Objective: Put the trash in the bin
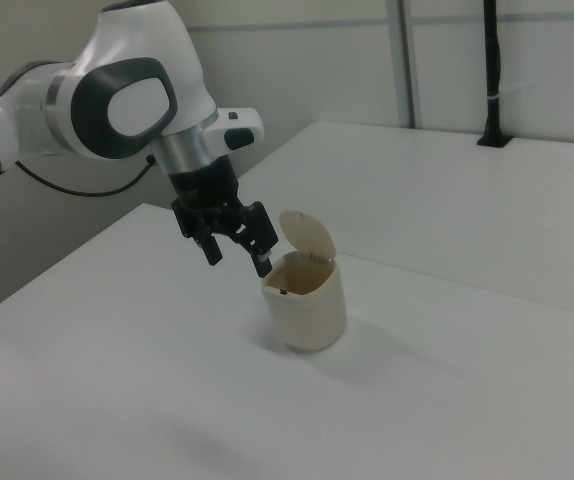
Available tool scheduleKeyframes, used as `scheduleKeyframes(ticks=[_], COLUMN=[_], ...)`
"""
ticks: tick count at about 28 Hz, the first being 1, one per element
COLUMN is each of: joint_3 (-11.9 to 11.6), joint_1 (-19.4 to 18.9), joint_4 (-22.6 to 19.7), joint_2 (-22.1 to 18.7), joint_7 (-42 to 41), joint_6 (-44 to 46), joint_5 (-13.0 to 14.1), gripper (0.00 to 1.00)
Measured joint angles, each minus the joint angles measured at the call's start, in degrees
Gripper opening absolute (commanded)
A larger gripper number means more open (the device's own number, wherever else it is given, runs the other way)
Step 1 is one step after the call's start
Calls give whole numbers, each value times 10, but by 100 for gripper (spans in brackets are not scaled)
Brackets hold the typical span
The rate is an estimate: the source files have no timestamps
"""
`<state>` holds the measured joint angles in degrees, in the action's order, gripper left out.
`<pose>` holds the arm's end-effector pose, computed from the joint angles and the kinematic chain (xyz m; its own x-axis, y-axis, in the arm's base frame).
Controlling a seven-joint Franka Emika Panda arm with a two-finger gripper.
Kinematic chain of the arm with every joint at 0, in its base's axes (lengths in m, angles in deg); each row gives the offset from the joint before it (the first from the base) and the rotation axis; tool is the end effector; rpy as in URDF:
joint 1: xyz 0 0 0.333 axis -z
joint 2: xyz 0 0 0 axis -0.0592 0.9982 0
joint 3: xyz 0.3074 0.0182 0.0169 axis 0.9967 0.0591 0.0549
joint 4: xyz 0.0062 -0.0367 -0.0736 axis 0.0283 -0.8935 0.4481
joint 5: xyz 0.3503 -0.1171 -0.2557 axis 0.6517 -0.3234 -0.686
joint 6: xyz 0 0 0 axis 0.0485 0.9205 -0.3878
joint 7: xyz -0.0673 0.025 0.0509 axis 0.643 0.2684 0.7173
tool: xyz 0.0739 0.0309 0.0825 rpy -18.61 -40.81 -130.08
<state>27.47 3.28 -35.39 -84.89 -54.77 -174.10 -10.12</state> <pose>0.6286 0.0018 0.6021 0.9987 0.0318 0.0391 0.0288 -0.9968 0.0750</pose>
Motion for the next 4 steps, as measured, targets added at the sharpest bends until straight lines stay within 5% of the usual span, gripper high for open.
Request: scheduleKeyframes(ticks=[4], joint_3=[0], joint_1=[0], joint_4=[0], joint_2=[0], joint_7=[0], joint_6=[0], joint_5=[0], gripper=[100])
